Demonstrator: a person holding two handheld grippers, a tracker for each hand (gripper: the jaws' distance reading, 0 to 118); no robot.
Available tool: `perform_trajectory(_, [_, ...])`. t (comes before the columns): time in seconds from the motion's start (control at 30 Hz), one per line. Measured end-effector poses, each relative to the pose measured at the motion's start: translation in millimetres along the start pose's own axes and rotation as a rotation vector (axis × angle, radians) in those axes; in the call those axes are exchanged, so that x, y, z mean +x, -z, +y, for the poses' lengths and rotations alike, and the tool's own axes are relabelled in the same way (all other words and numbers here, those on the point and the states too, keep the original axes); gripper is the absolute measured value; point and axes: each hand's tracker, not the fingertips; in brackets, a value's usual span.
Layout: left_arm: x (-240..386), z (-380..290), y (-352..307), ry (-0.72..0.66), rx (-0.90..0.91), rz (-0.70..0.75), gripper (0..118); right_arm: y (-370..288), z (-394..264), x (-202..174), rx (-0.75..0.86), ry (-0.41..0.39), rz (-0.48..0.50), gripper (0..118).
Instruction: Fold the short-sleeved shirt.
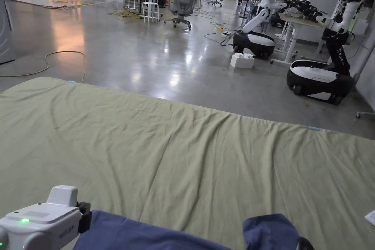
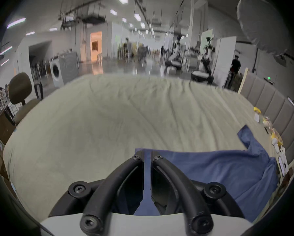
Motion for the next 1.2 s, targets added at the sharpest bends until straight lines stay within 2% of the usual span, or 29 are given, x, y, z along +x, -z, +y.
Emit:
perform_trajectory(0.03, [-4, 3, 14, 0.007, -0.025, 0.001, 27, 3, -3, 0, -0.012, -0.002, -0.001, 1])
perform_trajectory(0.07, [-6, 6, 26, 0.016, -0.061, 0.001, 43, 6, -7, 2, -0.028, -0.01, -0.004, 1])
perform_trajectory(0.1, [-8, 8, 39, 0.024, -0.1, 0.004, 65, 8, -11, 2, -0.042, -0.013, -0.006, 1])
perform_trajectory(0.13, [-10, 11, 52, 0.017, -0.131, 0.004, 73, 12, -15, 3, -0.058, -0.014, -0.007, 1])
perform_trajectory(0.27, [-14, 17, 92, 0.007, -0.21, -0.033, 77, 20, -29, 7, -0.118, -0.016, -0.019, 1])
perform_trajectory(0.5, [-7, 11, 136, 0.102, -0.355, 0.037, 77, 32, -46, 18, -0.193, -0.012, -0.03, 1])
perform_trajectory(0.57, [-5, 11, 135, 0.107, -0.324, 0.034, 77, 35, -50, 22, -0.216, -0.004, -0.03, 1])
perform_trajectory(0.63, [-2, 12, 131, 0.126, -0.322, 0.037, 73, 37, -52, 26, -0.225, -0.001, -0.036, 1])
perform_trajectory(0.67, [-2, 11, 128, 0.138, -0.307, 0.024, 66, 39, -54, 28, -0.24, 0.004, -0.037, 1])
perform_trajectory(0.77, [4, 8, 126, 0.158, -0.277, 0.017, 40, 46, -58, 35, -0.26, 0.012, -0.042, 1])
perform_trajectory(0.8, [6, 7, 124, 0.168, -0.267, 0.01, 20, 49, -59, 37, -0.268, 0.01, -0.045, 1])
perform_trajectory(0.83, [8, 7, 123, 0.171, -0.26, -0.001, 9, 53, -59, 40, -0.275, 0.011, -0.046, 1])
perform_trajectory(1.0, [12, 4, 112, 0.16, -0.237, -0.009, 5, 91, -61, 65, -0.402, 0.032, -0.041, 2])
perform_trajectory(1.07, [13, 6, 100, 0.117, -0.216, -0.024, 5, 117, -63, 78, -0.503, 0.039, -0.027, 16])
perform_trajectory(1.13, [13, 5, 87, 0.11, -0.183, -0.032, 5, 144, -69, 91, -0.552, 0.057, -0.009, 48])
perform_trajectory(1.2, [8, 4, 85, 0.105, -0.165, -0.038, 5, 174, -78, 100, -0.663, 0.064, 0.009, 70])
